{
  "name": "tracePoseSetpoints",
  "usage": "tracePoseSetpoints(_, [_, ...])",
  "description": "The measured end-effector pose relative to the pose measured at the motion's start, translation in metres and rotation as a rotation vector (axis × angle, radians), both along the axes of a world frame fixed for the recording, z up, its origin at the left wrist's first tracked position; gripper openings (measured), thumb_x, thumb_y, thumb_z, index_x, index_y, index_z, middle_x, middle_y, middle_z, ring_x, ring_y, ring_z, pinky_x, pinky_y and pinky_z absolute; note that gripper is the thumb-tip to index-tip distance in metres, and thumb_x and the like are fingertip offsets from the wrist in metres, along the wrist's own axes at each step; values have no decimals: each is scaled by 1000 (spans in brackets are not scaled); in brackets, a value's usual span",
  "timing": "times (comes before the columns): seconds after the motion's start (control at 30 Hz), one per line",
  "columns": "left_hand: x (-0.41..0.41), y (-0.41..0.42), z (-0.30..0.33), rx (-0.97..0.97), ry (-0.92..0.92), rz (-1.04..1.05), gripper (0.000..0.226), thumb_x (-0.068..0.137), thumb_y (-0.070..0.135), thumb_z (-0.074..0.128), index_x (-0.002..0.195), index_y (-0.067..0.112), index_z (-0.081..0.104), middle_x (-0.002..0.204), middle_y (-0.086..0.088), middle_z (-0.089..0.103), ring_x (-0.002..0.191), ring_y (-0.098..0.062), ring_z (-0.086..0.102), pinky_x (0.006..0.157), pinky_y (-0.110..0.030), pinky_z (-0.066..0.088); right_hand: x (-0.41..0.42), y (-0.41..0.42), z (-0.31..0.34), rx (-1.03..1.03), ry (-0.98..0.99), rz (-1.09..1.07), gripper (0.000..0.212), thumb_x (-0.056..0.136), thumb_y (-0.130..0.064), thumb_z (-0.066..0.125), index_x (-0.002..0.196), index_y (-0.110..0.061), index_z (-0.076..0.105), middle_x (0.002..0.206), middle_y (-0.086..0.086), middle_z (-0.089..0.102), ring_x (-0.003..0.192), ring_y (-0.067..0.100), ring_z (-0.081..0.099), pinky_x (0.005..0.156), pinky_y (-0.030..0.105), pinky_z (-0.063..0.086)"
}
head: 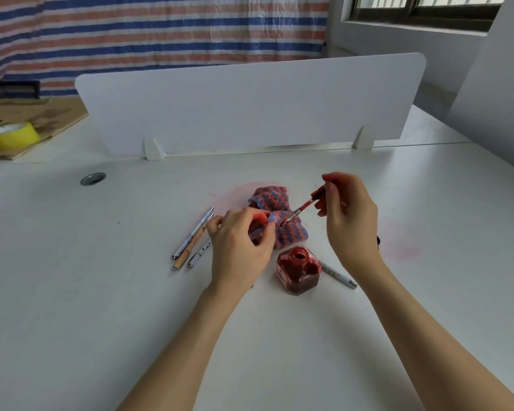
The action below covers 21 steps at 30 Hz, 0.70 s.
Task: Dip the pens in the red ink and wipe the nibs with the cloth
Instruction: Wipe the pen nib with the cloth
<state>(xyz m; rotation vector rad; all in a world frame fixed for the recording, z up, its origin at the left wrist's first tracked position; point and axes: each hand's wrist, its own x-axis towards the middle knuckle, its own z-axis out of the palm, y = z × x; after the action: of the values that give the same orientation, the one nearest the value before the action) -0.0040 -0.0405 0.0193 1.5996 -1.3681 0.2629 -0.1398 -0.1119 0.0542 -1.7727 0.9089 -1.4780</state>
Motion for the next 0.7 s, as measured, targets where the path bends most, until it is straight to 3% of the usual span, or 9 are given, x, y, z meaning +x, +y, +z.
tracePoseSetpoints(0.1, [-5,-1,-6,2,24,-68,19,84,36,51,83,17,56,80,8,64,75,6,46,82,-29,29,3,2,0,-1,-2,22,14,95,-8,41,98,-18,50,76,-3,62,66,9,60,66,22,51])
tracePoseSetpoints(0.3, [-3,0,-8,-30,125,-163,28,89,33,43,93,17,65,87,5,67,82,11,48,85,-27,29,6,5,4,92,-106,49,14,94,-6,42,94,-16,51,76,2,63,66,13,64,67,28,56])
tracePoseSetpoints(0.43, [-2,-1,-6,-70,153,-157,22,84,31,53,94,18,68,83,12,63,79,-4,56,81,-38,40,6,10,7,138,-152,85,17,94,-5,42,90,-18,51,76,4,64,66,17,65,67,32,57])
tracePoseSetpoints(0.57, [1,-2,-5,-88,191,-162,19,81,33,58,94,24,67,96,11,58,91,-15,60,78,-50,48,10,14,9,194,-208,124,12,94,-3,41,92,-8,52,75,11,63,61,18,66,63,31,57])
tracePoseSetpoints(0.7, [0,0,-4,-16,274,-136,16,76,37,62,90,32,57,81,13,62,76,-16,63,68,-55,50,12,15,11,264,-235,171,13,94,-3,41,90,-8,53,72,12,63,58,19,66,60,29,57])
